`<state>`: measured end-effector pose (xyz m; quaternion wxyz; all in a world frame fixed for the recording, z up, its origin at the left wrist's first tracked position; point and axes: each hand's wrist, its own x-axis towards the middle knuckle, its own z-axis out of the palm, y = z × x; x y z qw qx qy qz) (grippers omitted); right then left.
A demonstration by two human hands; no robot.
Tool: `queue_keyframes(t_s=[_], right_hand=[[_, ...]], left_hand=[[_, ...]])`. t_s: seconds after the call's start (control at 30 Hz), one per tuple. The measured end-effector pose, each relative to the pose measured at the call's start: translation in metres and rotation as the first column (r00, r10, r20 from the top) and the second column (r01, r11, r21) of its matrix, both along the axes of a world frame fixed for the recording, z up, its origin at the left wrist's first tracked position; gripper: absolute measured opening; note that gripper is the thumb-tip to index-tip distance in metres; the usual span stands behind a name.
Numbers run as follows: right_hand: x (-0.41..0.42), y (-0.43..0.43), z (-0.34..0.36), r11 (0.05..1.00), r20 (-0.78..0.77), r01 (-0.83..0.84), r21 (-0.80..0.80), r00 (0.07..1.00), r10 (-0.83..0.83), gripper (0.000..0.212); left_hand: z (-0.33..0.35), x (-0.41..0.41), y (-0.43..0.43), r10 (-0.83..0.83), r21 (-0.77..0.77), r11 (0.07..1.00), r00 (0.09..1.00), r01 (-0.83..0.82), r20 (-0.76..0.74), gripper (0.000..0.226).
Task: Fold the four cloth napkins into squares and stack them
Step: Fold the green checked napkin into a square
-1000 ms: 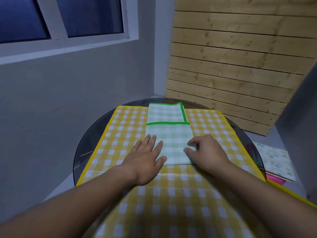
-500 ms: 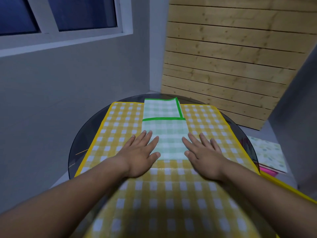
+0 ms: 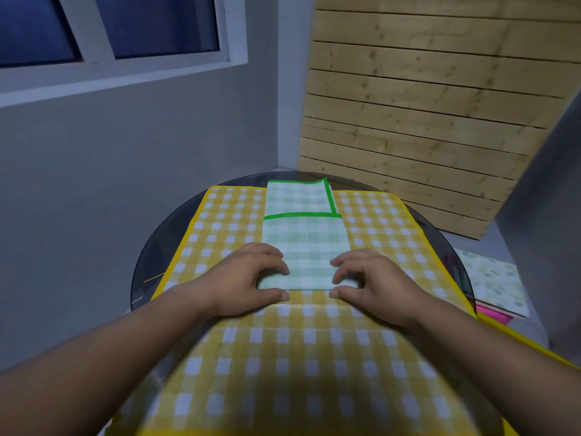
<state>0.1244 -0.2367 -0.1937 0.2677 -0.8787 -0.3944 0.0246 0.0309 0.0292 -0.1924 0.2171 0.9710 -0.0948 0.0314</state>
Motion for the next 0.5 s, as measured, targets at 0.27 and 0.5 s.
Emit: queue_keyframes(t_s=[0.27, 0.5], right_hand=[[0.004, 0.002, -0.0005, 0.996, 0.128, -0.062, -0.06, 0.989, 0.07, 0.011], [-0.0002, 0.0031, -0.0037, 0.996, 0.18, -0.066, -0.054, 0.981, 0.075, 0.013]], left_hand=[[0.0001, 0.0051, 0.0008, 0.087, -0.111, 0.99, 0.996, -0.088, -0.014, 0.031], [0.0049, 0.0017, -0.0012, 0.108, -0.145, 0.983, 0.994, -0.11, -0.024, 0.03]])
